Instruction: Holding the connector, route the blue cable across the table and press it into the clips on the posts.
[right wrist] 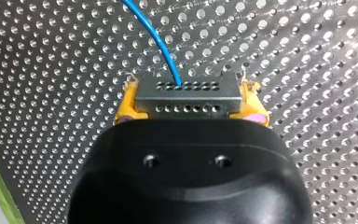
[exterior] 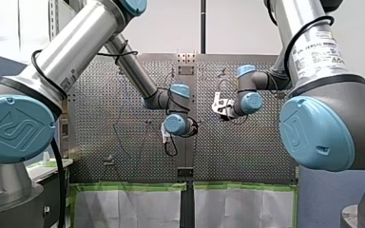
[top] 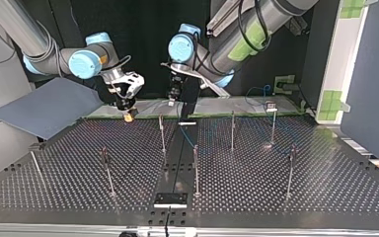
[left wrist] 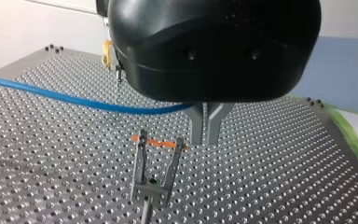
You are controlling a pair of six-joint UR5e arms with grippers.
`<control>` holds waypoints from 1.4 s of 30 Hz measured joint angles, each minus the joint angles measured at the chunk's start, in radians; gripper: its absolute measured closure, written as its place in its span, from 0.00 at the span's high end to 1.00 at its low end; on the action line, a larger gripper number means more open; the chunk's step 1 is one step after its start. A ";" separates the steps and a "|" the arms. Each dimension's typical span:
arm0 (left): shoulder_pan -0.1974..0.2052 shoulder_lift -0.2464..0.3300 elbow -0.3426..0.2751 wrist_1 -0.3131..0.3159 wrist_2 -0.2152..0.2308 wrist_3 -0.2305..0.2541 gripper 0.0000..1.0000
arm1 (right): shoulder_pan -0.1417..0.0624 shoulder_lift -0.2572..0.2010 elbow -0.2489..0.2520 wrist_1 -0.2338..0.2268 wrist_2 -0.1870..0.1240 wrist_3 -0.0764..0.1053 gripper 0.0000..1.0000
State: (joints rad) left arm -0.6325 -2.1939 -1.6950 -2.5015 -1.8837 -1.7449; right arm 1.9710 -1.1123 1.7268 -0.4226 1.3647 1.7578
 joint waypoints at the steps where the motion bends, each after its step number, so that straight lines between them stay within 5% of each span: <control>1: 0.001 -0.007 0.007 0.002 0.000 -0.005 0.00 | -0.002 0.007 0.000 -0.004 -0.004 -0.001 0.00; 10: 0.017 -0.029 0.074 0.006 -0.027 -0.045 0.00 | -0.007 0.033 -0.002 -0.024 -0.023 -0.001 0.00; 20: 0.024 -0.030 0.082 0.003 -0.035 -0.057 0.00 | -0.020 0.067 -0.018 -0.034 -0.053 -0.001 0.00; 32: 0.048 -0.038 0.088 0.030 0.005 -0.062 0.00 | -0.043 0.097 -0.057 -0.051 -0.107 -0.006 0.00; 42: 0.069 -0.080 0.139 0.022 0.040 -0.064 0.00 | -0.049 0.133 -0.079 -0.056 -0.116 -0.009 0.00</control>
State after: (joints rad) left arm -0.5639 -2.2743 -1.5564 -2.4795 -1.8432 -1.8093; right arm 1.9215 -0.9795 1.6476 -0.4790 1.2482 1.7489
